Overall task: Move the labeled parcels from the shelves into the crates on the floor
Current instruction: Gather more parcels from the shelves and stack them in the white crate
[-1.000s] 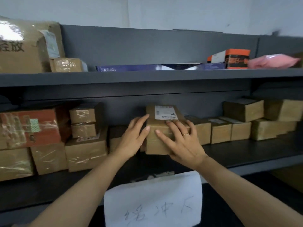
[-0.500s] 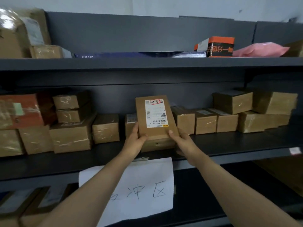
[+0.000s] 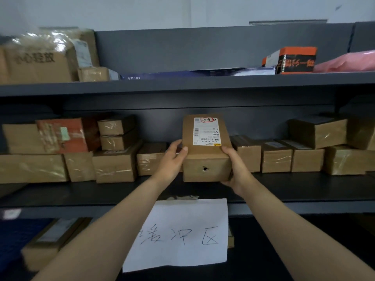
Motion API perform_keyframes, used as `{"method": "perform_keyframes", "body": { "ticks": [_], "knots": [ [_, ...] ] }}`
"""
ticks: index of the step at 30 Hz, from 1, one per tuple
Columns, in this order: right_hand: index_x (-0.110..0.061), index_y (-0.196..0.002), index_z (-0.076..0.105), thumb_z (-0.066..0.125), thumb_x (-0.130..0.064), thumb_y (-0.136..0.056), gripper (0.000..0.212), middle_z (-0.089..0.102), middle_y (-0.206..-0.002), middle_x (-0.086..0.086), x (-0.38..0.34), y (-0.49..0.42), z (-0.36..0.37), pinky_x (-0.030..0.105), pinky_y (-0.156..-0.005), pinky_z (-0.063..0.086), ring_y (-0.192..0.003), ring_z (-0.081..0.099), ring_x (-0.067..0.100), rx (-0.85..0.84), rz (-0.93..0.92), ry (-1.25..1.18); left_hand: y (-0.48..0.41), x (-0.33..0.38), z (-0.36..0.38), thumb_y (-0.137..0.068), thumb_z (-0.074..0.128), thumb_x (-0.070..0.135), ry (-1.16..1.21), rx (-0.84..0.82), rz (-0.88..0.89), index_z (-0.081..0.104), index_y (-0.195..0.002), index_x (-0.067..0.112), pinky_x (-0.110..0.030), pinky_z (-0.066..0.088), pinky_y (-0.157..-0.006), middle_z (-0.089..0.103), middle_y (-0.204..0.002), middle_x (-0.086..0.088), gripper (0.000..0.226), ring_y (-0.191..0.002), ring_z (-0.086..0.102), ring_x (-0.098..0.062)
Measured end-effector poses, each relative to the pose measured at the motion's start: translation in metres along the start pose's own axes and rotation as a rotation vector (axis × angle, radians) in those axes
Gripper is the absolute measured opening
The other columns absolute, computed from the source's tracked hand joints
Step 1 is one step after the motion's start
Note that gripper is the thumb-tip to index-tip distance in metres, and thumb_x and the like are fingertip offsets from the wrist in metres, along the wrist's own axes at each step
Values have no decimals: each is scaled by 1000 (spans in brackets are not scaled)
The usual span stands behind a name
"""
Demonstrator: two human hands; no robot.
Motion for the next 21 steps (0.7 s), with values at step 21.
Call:
{"method": "perform_keyframes", "body": {
  "ticks": [21],
  "knots": [
    [-25,-123,51,58,-54,-81,51,59,-119,7,22,-77,209,50,-101,42,-108,55,28,254,-154,54,-64,-73,-253,-83,62,37,-1076,451,124,16,-147,31,-59,4,-113,13,-154,-8,80,-145,-1,-29]
  ]
}}
Point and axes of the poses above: each hand's wrist, its own y-axis away from the middle knuckle, its own z-axis out of the palm, x = y × z, the point moved 2 cm from there along -y, towards the middle knuckle
